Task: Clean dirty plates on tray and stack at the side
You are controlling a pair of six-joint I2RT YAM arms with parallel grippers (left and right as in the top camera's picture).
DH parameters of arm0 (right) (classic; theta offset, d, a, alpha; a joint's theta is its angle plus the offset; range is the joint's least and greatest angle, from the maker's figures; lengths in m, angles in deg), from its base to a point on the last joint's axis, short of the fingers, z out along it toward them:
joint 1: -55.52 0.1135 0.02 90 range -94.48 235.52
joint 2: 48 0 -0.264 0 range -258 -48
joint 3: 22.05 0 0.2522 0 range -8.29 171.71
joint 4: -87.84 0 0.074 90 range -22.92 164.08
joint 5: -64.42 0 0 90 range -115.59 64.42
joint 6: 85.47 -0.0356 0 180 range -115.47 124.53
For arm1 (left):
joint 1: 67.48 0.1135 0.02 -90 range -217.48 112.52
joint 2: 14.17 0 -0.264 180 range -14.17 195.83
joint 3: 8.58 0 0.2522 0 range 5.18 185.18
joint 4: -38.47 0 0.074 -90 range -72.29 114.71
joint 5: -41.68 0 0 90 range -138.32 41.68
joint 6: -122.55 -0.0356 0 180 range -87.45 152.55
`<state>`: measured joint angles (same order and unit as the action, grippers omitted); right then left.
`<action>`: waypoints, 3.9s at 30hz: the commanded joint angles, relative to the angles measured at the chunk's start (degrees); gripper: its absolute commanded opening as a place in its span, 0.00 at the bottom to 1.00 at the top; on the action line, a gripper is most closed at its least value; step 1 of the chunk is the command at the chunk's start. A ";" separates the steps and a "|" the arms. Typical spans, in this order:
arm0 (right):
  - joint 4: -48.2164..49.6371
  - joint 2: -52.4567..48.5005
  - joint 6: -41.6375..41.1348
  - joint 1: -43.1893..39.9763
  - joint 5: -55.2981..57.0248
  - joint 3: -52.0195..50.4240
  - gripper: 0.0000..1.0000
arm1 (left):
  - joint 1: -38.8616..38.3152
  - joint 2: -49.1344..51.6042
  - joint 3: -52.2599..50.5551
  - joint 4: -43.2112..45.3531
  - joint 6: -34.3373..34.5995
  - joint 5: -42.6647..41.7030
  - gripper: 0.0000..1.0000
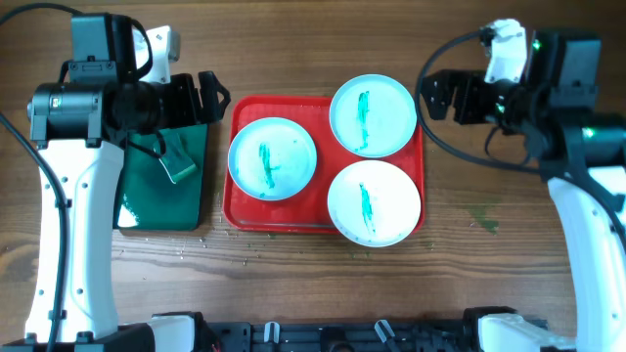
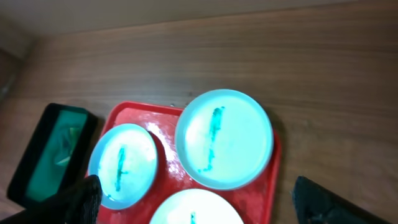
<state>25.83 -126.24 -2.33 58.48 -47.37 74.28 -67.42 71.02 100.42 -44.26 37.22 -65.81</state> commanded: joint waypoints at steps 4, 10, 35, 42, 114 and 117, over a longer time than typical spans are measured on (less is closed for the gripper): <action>2.93 -10.58 -8.00 8.41 -0.15 1.22 0.82 | 1.53 1.66 1.27 -4.15 15.45 6.73 0.89; 7.43 -18.88 -11.61 18.18 8.31 1.22 0.79 | 5.75 6.64 1.25 -8.24 24.63 18.47 0.56; 11.08 -32.09 -11.17 24.20 12.00 1.20 0.74 | 7.74 36.57 -2.89 3.02 22.53 23.39 0.33; 10.84 -32.11 -11.28 24.20 11.98 1.20 0.74 | 7.76 36.54 -9.53 11.65 21.22 23.41 0.32; 15.89 -47.65 -26.10 26.29 1.01 1.84 0.04 | -14.10 21.70 -27.87 36.00 5.29 22.10 0.04; 12.02 -46.23 -24.70 25.24 5.44 2.91 0.04 | -14.93 23.23 -27.87 36.89 8.09 22.12 0.04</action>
<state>40.54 -171.98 -28.23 85.50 -48.87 76.14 -81.48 92.13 73.04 -8.20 42.40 -47.26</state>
